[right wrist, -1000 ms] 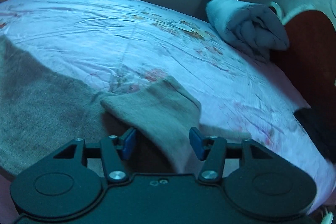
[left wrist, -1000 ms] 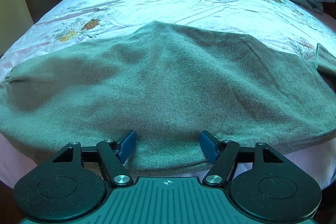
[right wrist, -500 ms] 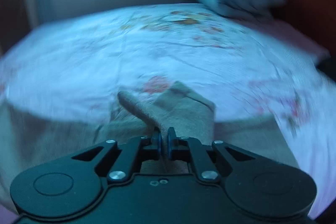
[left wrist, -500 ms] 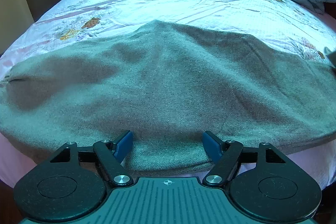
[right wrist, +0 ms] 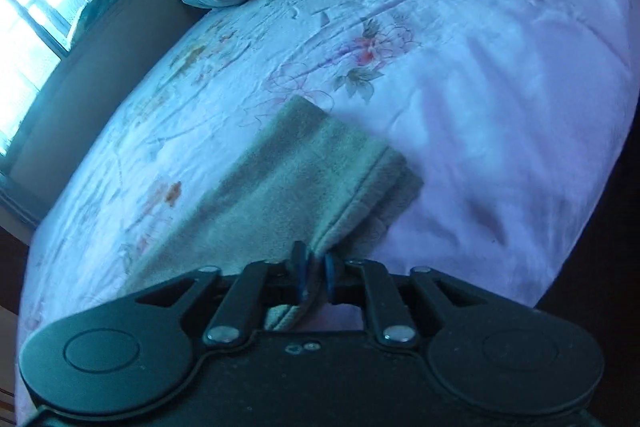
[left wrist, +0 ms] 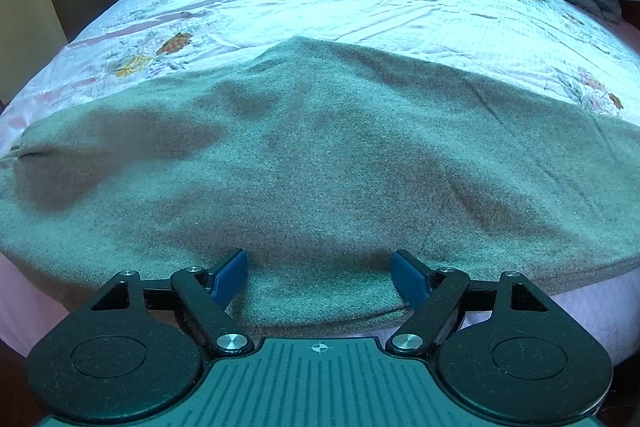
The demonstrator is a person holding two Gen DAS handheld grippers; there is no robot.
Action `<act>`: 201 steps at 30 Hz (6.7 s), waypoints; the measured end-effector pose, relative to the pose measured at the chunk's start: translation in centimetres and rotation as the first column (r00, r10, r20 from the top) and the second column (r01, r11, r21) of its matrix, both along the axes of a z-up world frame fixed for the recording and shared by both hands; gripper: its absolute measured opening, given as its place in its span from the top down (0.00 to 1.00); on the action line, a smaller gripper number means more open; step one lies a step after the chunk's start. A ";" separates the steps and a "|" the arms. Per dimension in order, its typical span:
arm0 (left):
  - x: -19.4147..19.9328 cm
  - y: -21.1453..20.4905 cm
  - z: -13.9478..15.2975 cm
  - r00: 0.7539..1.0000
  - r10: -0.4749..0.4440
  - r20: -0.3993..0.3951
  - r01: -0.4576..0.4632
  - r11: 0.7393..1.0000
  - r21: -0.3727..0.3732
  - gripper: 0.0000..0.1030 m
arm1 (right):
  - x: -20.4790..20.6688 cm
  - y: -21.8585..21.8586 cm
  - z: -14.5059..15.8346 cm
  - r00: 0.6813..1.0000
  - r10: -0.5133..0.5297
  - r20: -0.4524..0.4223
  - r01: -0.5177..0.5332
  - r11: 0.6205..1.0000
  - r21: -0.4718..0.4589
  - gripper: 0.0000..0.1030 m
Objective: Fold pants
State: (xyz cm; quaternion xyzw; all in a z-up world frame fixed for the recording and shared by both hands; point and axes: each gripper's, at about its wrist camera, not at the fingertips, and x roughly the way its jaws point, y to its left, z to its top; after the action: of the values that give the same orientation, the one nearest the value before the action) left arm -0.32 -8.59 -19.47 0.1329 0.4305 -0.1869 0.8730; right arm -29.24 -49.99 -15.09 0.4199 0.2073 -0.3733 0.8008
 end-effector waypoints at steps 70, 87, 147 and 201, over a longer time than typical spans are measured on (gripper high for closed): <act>-11.0 -17.9 -0.5 0.901 -0.433 0.030 0.434 0.899 -0.052 0.25 | 7.8 3.4 9.6 0.879 0.399 0.260 -0.371 0.916 -0.150 0.94; -8.4 -4.4 3.8 0.940 -0.333 0.073 0.337 0.939 -0.062 0.29 | 23.4 16.2 7.5 0.408 0.880 0.246 -0.907 0.420 0.000 0.94; 2.7 1.1 1.7 0.963 0.105 -0.249 -0.190 0.918 -0.347 0.62 | 15.5 18.2 1.1 0.738 0.663 -0.124 -0.674 0.731 -0.106 0.39; 7.8 19.6 3.5 0.856 0.497 -0.141 -0.511 0.774 -0.375 0.37 | 21.3 26.7 2.8 0.571 0.786 -0.238 -0.816 0.509 -0.275 0.44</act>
State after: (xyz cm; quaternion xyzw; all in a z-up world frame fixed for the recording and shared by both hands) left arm 7.49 10.98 -15.99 -0.1712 0.4177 -0.0324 0.8917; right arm -7.91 -23.27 -12.31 0.1088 0.3395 -0.0091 0.9343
